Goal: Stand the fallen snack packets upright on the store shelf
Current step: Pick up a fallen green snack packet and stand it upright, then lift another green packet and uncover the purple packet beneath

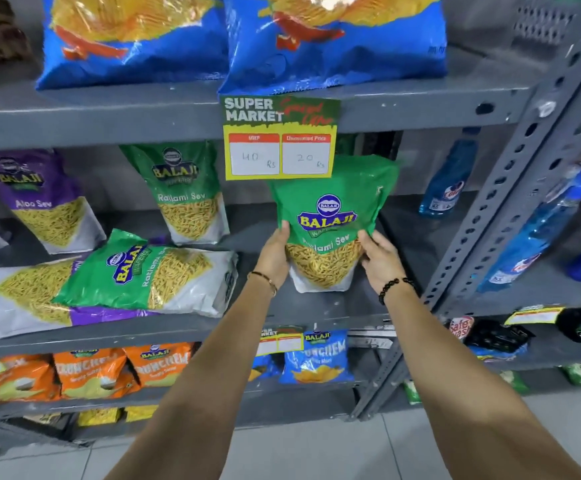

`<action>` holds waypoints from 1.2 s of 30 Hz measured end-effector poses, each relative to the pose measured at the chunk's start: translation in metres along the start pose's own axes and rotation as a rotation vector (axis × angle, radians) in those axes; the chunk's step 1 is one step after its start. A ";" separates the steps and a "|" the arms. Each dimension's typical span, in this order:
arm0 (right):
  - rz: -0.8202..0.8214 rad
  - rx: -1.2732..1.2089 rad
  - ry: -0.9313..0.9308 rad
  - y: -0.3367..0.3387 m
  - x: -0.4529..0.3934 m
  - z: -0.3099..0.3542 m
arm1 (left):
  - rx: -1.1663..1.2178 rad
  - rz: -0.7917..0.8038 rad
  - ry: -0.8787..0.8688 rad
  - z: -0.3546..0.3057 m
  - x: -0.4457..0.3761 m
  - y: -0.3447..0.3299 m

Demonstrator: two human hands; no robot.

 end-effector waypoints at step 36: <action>0.128 0.848 -0.080 -0.235 0.040 -0.049 | 0.392 -0.560 0.099 -0.016 0.136 0.167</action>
Point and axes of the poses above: each hand's wrist, its own x-axis away from the middle knuckle, its own y-axis out of the back of the hand, z = x × y, the point moved 2 cm from there along -x, towards the middle knuckle, and after that the axes turned 10 degrees about z, right-handed, at the moved point
